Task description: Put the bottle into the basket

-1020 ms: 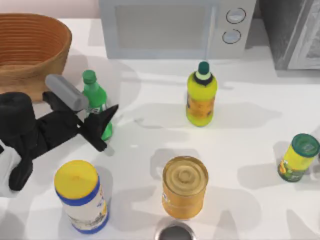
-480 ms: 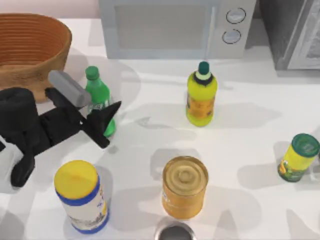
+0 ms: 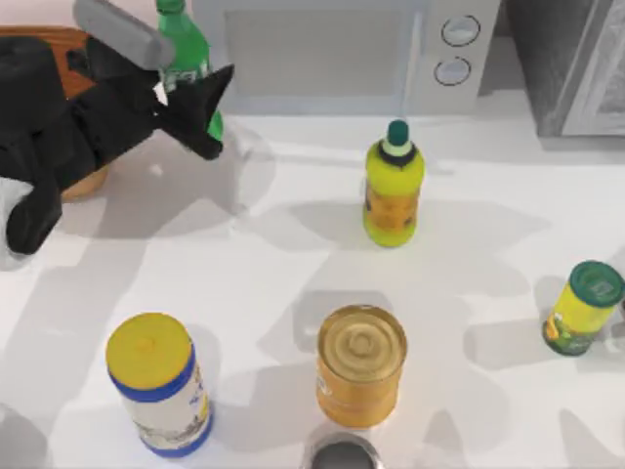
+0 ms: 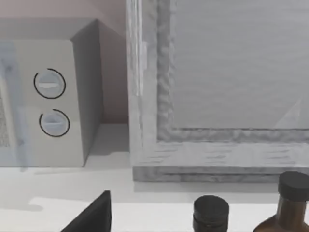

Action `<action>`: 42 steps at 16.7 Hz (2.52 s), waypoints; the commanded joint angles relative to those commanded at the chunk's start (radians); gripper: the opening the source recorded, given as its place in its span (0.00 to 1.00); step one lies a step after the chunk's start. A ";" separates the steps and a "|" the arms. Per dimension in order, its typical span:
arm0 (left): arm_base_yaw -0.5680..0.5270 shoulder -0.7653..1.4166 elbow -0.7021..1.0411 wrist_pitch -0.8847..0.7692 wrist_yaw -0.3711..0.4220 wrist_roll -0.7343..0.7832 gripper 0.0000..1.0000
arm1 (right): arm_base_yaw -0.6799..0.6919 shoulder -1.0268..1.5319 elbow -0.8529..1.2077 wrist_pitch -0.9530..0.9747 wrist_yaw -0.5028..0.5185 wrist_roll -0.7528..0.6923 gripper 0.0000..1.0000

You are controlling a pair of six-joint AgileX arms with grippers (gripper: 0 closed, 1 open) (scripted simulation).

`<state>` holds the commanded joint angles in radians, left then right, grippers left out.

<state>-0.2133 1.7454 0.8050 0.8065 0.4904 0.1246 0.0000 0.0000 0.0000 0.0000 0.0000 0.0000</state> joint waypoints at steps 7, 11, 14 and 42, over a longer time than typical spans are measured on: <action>0.182 -0.219 0.229 -0.472 -0.253 -0.058 0.00 | 0.000 0.000 0.000 0.000 0.000 0.000 1.00; 0.280 -0.283 0.303 -0.643 -0.360 -0.078 0.00 | 0.000 0.000 0.000 0.000 0.000 0.000 1.00; 0.301 -0.295 0.317 -0.676 -0.381 -0.082 0.00 | 0.000 0.000 0.000 0.000 0.000 0.000 1.00; 0.287 -0.084 0.345 -0.493 -0.391 -0.084 0.90 | 0.000 0.000 0.000 0.000 0.000 0.000 1.00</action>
<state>0.0740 1.6612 1.1500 0.3130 0.0992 0.0409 0.0000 0.0000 0.0000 0.0000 0.0000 0.0000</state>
